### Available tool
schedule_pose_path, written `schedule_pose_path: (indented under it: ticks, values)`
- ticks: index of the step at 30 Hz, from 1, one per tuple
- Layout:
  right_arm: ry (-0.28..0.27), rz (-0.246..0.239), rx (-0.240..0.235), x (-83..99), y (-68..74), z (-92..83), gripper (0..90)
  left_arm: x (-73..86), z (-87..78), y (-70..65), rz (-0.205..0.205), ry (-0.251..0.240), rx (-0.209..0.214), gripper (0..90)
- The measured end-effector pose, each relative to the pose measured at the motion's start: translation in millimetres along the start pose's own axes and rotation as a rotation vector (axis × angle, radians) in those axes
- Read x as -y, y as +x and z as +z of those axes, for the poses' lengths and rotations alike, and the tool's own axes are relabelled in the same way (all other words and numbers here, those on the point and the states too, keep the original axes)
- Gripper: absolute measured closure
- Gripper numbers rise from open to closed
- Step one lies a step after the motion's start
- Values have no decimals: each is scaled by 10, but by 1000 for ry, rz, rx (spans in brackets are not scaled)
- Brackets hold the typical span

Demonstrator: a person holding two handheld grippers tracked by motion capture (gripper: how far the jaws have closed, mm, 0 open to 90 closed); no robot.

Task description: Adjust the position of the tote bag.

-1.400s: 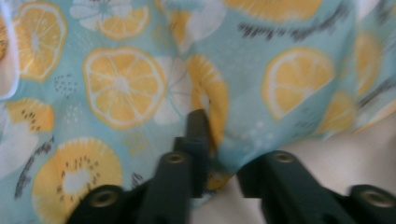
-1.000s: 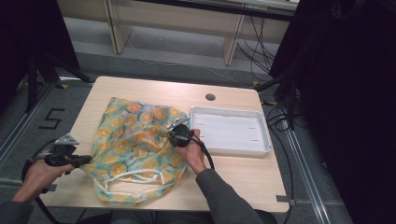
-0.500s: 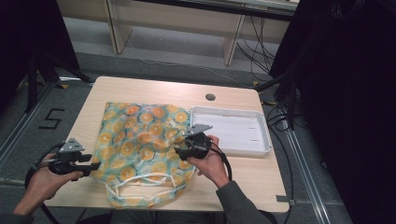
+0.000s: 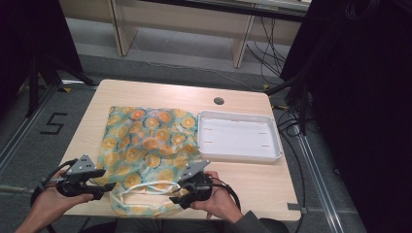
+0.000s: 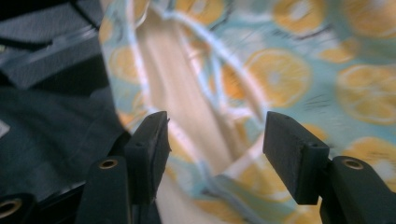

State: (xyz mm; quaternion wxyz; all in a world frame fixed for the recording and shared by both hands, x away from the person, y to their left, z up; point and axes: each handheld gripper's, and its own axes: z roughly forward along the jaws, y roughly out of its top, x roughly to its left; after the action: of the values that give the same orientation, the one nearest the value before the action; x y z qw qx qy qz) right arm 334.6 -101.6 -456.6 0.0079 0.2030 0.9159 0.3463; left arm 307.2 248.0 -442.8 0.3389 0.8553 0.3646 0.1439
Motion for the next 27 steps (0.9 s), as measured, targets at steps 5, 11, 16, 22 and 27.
schedule_pose_path:
  ticks: [5, 11, 16, 22, 27]
  values:
    - [68, -69, -54, 22, 126, 148, 396, 38, -27, -15, -44, -27, -3, 344]
    - [133, -141, -88, 38, 238, 305, 381, 65, -35, -4, -49, -52, -4, 311]
    - [166, -206, -88, 46, 200, 378, 638, 68, -29, 3, -50, -51, -15, 285]
    - [91, -191, -108, 40, 153, 266, 880, 92, -42, 23, -82, -86, -32, 261]
    - [50, -224, -106, 22, 152, 179, 900, 107, -66, 32, -72, -90, -40, 258]
